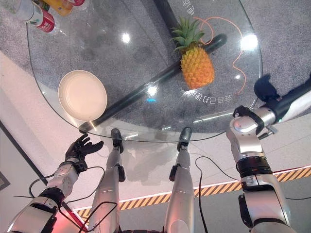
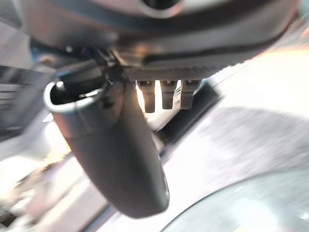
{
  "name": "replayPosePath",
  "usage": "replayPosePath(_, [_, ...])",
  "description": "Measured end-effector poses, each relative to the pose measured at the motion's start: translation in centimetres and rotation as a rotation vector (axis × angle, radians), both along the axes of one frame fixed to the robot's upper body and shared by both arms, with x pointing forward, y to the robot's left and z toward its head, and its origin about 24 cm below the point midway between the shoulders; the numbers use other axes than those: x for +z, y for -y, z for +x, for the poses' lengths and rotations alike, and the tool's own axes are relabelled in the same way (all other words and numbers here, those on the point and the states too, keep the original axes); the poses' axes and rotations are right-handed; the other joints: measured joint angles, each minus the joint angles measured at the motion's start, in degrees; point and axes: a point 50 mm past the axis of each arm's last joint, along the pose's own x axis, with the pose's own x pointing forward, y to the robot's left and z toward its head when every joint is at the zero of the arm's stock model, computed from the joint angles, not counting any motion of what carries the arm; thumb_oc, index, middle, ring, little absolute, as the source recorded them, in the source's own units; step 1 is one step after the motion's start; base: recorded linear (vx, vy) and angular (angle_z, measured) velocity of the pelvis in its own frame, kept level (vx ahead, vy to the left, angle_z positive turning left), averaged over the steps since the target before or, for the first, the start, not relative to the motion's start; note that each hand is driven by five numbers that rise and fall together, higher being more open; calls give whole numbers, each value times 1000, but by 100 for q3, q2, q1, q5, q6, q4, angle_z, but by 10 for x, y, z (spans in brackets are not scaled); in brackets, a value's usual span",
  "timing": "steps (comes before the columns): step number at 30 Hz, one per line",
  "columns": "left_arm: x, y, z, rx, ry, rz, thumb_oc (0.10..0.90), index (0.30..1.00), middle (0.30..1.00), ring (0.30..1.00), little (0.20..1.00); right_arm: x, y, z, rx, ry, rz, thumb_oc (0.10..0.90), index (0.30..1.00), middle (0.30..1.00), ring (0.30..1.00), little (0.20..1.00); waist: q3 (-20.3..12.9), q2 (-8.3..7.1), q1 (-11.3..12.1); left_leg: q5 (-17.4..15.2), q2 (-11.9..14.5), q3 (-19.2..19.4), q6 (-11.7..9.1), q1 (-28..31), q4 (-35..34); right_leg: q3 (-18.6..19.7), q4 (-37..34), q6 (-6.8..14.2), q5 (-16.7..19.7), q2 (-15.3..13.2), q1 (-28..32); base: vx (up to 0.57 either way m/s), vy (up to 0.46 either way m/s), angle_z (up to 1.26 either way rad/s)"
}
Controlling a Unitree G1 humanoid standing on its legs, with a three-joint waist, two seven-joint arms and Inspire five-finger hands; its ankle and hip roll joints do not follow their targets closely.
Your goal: Pick up the fruit to the plate
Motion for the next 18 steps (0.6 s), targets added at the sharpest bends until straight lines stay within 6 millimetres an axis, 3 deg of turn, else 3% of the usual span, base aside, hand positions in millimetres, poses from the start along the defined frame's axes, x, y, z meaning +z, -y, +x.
replayPosePath(3, [-2, 3, 0, 17, 9, -30, 800, 900, 900, 900, 900, 17, -23, -3, 93, 58, -125, 800, 900, 900, 900, 900, 0, 0, -1, -2, -39, 28, 3, 1, -6, 6, -2, 2, -2, -39, -20, -1, 32, 0])
replayPosePath(6, [-2, 6, 0, 15, 15, -34, 800, 900, 900, 900, 900, 22, -41, -3, 185, 47, -227, 800, 900, 900, 900, 900, 0, 0, 4, -6, -67, 28, 10, 0, -15, 13, -2, 5, -5, -64, -28, 0, 0, 0])
replayPosePath(11, [-5, 7, -3, 12, 24, -25, 800, 900, 900, 900, 900, 15, -61, 3, 321, -36, -309, 800, 900, 900, 900, 900, 0, 0, 16, -6, -76, 61, 13, 3, -14, 13, -1, 12, -9, -73, -27, 0, 0, 0])
replayPosePath(18, [-12, 10, -8, 11, -2, -22, 800, 900, 900, 900, 900, -1, -70, 7, 423, -152, -364, 800, 900, 900, 900, 900, 0, 2, 24, -3, -77, 70, 16, 15, -15, 17, 0, 12, -9, -75, -23, 0, 0, 0])
